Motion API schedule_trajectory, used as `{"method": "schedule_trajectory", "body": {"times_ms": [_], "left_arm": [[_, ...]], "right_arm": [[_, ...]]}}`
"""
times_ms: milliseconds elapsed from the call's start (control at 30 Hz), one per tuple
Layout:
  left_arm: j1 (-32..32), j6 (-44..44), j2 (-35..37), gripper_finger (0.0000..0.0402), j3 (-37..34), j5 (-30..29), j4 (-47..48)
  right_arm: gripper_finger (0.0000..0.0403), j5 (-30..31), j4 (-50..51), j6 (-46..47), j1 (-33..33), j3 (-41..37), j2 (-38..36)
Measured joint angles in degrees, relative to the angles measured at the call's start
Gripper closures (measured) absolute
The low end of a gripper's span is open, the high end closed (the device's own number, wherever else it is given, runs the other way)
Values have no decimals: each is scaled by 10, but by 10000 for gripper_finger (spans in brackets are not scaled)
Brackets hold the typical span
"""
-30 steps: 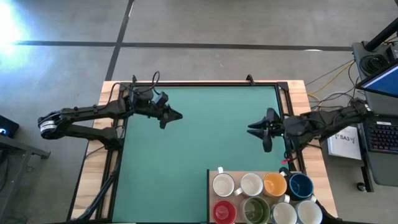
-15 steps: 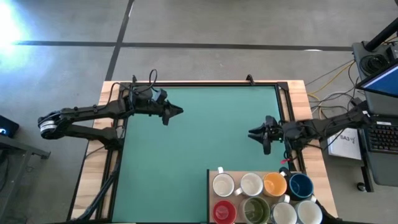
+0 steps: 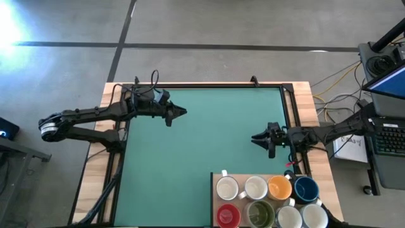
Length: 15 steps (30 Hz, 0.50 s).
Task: Place coffee mugs
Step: Return to Home Position
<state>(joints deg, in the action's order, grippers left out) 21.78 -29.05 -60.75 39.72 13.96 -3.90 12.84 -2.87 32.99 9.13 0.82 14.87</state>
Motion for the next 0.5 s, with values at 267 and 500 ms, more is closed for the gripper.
{"method": "schedule_trajectory", "body": {"times_ms": [267,500], "left_arm": [[0,0,0,352,0,-1,-2],[0,0,0,352,0,-1,-2]], "right_arm": [[294,-69,2,-67,-84,0,1],[294,-141,11,-102,-181,-1,2]]}}
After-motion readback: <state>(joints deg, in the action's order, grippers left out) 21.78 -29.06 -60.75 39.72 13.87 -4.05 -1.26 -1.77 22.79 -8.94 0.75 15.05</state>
